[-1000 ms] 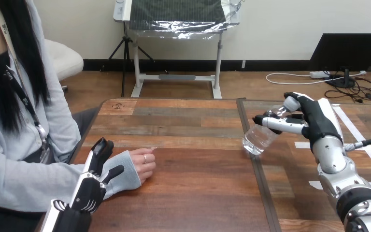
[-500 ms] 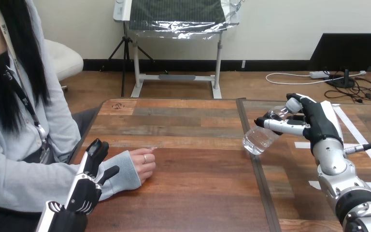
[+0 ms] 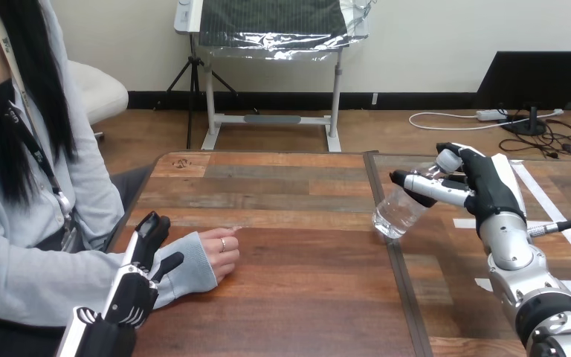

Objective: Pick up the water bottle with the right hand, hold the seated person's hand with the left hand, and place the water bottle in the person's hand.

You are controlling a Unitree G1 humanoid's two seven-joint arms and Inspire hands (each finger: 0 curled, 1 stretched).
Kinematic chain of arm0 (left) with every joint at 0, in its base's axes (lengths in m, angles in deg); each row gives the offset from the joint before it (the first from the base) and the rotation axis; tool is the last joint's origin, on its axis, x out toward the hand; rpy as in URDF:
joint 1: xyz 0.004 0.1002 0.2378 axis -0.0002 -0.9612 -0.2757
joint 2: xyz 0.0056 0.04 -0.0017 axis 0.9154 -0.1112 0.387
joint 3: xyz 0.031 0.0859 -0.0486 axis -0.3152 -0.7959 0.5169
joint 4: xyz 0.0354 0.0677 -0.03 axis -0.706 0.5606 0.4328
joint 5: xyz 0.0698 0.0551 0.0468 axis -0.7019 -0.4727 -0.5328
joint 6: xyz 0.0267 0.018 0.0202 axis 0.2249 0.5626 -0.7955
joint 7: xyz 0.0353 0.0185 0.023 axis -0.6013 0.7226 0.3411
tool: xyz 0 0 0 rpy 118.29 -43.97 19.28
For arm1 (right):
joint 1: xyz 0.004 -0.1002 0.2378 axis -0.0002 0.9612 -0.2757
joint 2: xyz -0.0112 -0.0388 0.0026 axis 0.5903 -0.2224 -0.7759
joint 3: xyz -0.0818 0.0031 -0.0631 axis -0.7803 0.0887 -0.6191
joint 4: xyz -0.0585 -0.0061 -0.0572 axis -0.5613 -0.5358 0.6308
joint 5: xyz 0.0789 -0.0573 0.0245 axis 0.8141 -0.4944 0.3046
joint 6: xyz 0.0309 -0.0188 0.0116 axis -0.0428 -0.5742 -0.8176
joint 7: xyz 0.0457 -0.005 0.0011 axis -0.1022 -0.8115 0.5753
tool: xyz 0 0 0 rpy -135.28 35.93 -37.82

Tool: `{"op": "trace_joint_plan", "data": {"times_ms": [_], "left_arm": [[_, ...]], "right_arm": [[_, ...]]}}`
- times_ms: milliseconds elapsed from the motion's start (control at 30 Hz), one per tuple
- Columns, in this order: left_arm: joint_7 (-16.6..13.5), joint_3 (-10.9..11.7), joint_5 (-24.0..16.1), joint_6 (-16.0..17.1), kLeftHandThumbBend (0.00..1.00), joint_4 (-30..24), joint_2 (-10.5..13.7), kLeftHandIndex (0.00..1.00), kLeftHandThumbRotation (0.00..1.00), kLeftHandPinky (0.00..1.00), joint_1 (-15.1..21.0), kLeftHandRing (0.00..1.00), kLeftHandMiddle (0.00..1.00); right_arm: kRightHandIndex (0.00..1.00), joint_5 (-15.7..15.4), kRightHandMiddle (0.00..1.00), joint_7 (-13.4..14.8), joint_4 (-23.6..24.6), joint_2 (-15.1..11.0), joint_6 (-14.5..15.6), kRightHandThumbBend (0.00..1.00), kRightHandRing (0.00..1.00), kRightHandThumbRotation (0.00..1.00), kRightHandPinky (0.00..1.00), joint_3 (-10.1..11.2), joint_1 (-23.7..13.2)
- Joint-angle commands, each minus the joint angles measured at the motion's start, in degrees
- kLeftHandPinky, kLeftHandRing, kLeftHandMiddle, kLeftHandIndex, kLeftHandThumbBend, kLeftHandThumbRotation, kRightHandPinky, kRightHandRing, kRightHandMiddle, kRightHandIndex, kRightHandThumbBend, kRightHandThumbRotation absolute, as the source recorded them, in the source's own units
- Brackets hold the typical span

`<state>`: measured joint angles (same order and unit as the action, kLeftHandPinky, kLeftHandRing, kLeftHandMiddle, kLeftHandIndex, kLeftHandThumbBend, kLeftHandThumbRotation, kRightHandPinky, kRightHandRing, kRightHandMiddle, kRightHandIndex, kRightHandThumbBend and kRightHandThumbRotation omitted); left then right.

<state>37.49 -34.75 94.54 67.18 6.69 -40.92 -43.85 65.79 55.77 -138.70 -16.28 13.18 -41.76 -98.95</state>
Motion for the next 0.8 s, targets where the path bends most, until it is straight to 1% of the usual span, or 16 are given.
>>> {"op": "trace_joint_plan", "data": {"times_ms": [0, 133, 433, 633, 733, 767], "left_arm": [[0.2, 0.1, 0.1, 0.6, 1.00, -1.6, 0.7, 1.00, 0.56, 0.91, 2.8, 1.00, 1.00], [0.3, 0.1, 0.0, 0.6, 1.00, -1.2, 0.4, 1.00, 0.57, 0.91, 3.3, 1.00, 1.00], [0.6, -0.2, 0.2, 0.3, 1.00, -1.0, 0.3, 1.00, 0.58, 0.91, 3.7, 1.00, 1.00], [1.1, -0.7, 0.8, 0.2, 1.00, -0.9, 0.3, 1.00, 0.58, 0.91, 3.9, 1.00, 1.00], [1.0, -0.3, 0.4, 0.4, 1.00, -0.8, 0.0, 1.00, 0.58, 0.91, 4.0, 1.00, 1.00], [0.9, -0.2, 0.3, 0.5, 1.00, -0.8, -0.1, 1.00, 0.57, 0.91, 4.1, 1.00, 1.00]], "right_arm": [[0.84, -0.3, 0.79, -2.2, 0.2, 3.0, 0.4, 1.00, 0.77, 0.37, 0.70, -0.4, 1.1], [0.84, -0.4, 0.79, -2.2, 0.2, 2.8, 0.4, 1.00, 0.77, 0.38, 0.70, -0.5, 1.0], [0.83, -0.1, 0.79, -2.4, 0.3, 2.5, 0.7, 1.00, 0.76, 0.35, 0.66, 0.0, 0.5], [0.80, 0.1, 0.77, -2.2, 0.4, 2.3, 0.0, 1.00, 0.72, 0.25, 0.61, 0.4, 0.5], [0.78, 0.1, 0.76, -1.9, 0.4, 2.2, -0.4, 1.00, 0.69, 0.18, 0.58, 0.4, 0.6], [0.77, 0.0, 0.74, -1.9, 0.4, 2.2, -0.5, 1.00, 0.67, 0.13, 0.56, 0.4, 0.6]]}}
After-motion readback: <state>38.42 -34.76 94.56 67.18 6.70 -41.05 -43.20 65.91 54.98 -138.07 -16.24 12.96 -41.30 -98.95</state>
